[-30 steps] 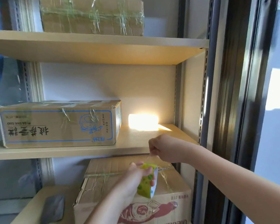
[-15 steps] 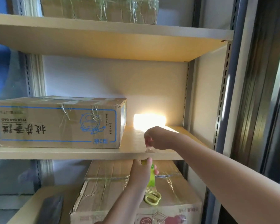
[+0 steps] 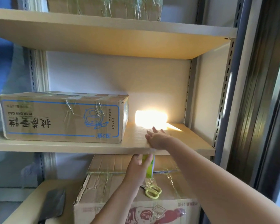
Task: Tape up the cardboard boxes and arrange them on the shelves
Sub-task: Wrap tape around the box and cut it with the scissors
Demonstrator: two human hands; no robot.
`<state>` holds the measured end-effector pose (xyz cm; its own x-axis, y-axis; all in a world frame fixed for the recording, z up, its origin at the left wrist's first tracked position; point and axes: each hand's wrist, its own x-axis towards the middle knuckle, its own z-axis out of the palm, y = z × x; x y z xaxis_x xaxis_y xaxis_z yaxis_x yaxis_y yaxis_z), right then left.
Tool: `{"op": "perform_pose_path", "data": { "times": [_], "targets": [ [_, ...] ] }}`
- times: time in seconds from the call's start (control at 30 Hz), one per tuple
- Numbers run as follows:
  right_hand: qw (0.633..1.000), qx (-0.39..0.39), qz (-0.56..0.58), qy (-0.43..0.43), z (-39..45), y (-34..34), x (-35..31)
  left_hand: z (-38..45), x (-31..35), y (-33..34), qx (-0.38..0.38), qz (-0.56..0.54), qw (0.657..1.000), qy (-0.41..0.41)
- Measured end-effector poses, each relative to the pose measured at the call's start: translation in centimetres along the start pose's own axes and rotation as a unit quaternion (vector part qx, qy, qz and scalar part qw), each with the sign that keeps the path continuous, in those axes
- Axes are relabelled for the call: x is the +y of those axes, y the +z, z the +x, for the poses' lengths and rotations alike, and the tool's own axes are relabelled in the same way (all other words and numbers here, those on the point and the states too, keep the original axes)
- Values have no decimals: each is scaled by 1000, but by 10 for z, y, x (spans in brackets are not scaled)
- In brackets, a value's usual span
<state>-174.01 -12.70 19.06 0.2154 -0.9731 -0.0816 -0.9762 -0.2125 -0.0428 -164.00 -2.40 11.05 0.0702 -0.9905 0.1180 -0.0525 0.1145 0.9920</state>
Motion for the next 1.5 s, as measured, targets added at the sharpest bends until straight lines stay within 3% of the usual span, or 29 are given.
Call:
{"op": "perform_pose_path", "data": {
  "times": [0.07,0.1,0.17,0.2,0.23,0.27,0.33,0.43,0.53,0.63,0.7,0.8,0.9,1.0,1.1,1.23,1.3,1.37,1.5],
  "targets": [
    [990,111,78,37,-14,4,-8,-8,-2,-6,28,60,998,-6],
    [969,216,118,27,-29,8,-12,-13,-7,-11,61,105,993,-15],
    [884,438,155,-47,-67,26,-15,-30,-25,-23,107,159,981,-4],
    [840,515,132,-110,-88,43,-15,-40,-38,-30,108,193,975,-2],
    [818,537,105,-177,-108,67,-16,-51,-53,-39,90,239,967,-6],
    [820,517,71,-236,-123,100,-14,-62,-68,-48,57,290,955,-21],
    [874,391,16,-288,-145,171,-10,-73,-107,-65,-29,365,924,-107],
    [978,66,-3,-196,-146,266,-9,-77,-170,-89,-129,347,863,-342],
    [979,-191,31,-70,-121,352,-2,-73,-222,-99,-157,416,808,-387],
    [958,-281,40,-45,-100,417,-10,-70,-266,-80,-171,463,785,-374],
    [957,-285,44,-36,-87,453,-15,-66,-306,-61,-167,461,787,-374],
    [967,-232,98,22,-67,508,-18,-65,-383,-49,-106,467,781,-401],
    [972,-213,74,68,-65,534,-27,-72,-448,-53,-32,445,781,-437],
    [976,-161,88,120,-61,533,-36,-73,-458,-54,48,422,800,-425],
    [966,-161,118,165,-59,530,-34,-71,-454,-51,111,420,816,-382],
    [948,-184,149,212,-59,525,-28,-75,-442,-53,103,380,832,-390],
    [943,-161,184,226,-59,525,-23,-73,-435,-60,84,332,849,-402],
    [919,-134,248,278,-58,528,-13,-72,-437,-66,68,289,860,-416],
    [878,-158,312,328,-43,533,6,-73,-443,-72,78,247,872,-415]
  ]
}}
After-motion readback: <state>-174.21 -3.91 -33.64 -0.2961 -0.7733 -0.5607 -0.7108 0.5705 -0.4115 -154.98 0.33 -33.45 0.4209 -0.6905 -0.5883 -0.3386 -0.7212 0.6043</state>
